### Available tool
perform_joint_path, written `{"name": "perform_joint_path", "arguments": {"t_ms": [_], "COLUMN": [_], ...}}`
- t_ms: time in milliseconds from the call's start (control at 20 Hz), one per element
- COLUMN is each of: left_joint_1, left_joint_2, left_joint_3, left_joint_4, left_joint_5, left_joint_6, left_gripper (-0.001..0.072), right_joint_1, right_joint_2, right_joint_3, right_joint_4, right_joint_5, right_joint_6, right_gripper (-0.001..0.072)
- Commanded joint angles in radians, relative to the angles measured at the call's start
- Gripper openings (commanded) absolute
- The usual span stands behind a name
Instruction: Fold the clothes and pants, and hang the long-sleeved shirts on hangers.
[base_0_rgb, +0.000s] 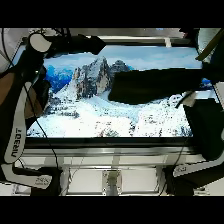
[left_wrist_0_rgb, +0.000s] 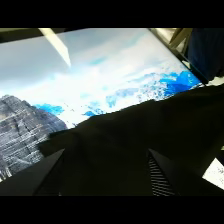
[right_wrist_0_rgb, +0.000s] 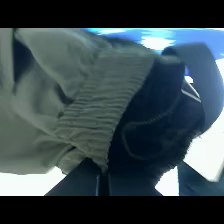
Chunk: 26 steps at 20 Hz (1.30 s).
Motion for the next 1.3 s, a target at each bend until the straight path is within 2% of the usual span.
{"name": "perform_joint_path", "arguments": {"t_ms": [0,200,400,550,700,750,800,850,900,1000,1100,1150,1200,1250], "left_joint_1": [0.001,0.001,0.0,0.0,0.0,0.0,0.0,0.0,0.0,0.0,0.0,0.0,0.0,0.0], "left_joint_2": [0.06,0.078,0.077,0.077,0.076,0.076,0.076,0.076,0.076,0.076,0.076,0.076,0.076,0.076], "left_joint_3": [0.0,0.0,0.0,0.0,0.0,0.0,0.0,0.0,0.0,0.0,0.0,0.0,0.0,0.0], "left_joint_4": [-0.003,-0.003,-0.003,-0.003,-0.003,-0.003,-0.003,-0.003,-0.003,-0.003,-0.003,-0.003,-0.003,-0.003], "left_joint_5": [-0.013,-0.013,-0.013,-0.017,-0.018,-0.024,-0.034,-0.044,-0.052,-0.067,-0.094,-0.121,-0.154,-0.198], "left_joint_6": [0.0,0.0,0.0,0.0,0.0,0.0,0.0,0.0,0.0,0.0,0.0,0.0,0.0,0.0], "left_gripper": [0.0557,0.0557,0.0557,0.0557,0.0557,0.0557,0.0557,0.0557,0.0557,0.0557,0.0557,0.0557,0.0558,0.0557], "right_joint_1": [-0.259,-0.606,-0.889,-0.953,-0.951,-0.951,-0.951,-0.951,-0.951,-0.95,-0.911,-0.864,-0.789,-0.694], "right_joint_2": [0.105,0.24,0.37,0.42,0.422,0.428,0.436,0.442,0.447,0.454,0.499,0.526,0.549,0.562], "right_joint_3": [0.029,-0.087,-0.405,-0.672,-0.749,-0.737,-0.707,-0.65,-0.582,-0.416,-0.323,-0.316,-0.316,-0.316], "right_joint_4": [-0.041,-0.035,0.024,0.01,-0.006,0.013,0.037,0.071,0.117,0.245,0.403,0.476,0.542,0.571], "right_joint_5": [0.091,0.09,0.017,-0.012,0.051,0.063,0.075,0.094,0.116,0.15,0.062,0.022,0.015,0.021], "right_joint_6": [0.045,0.044,0.019,0.007,0.021,0.053,0.1,0.142,0.177,0.227,0.229,0.229,0.227,0.218], "right_gripper": [0.0008,0.0008,0.0008,0.0009,0.001,0.0048,0.0282,0.0588,0.0667,0.0665,0.0661,0.0586,0.0463,0.0374]}}
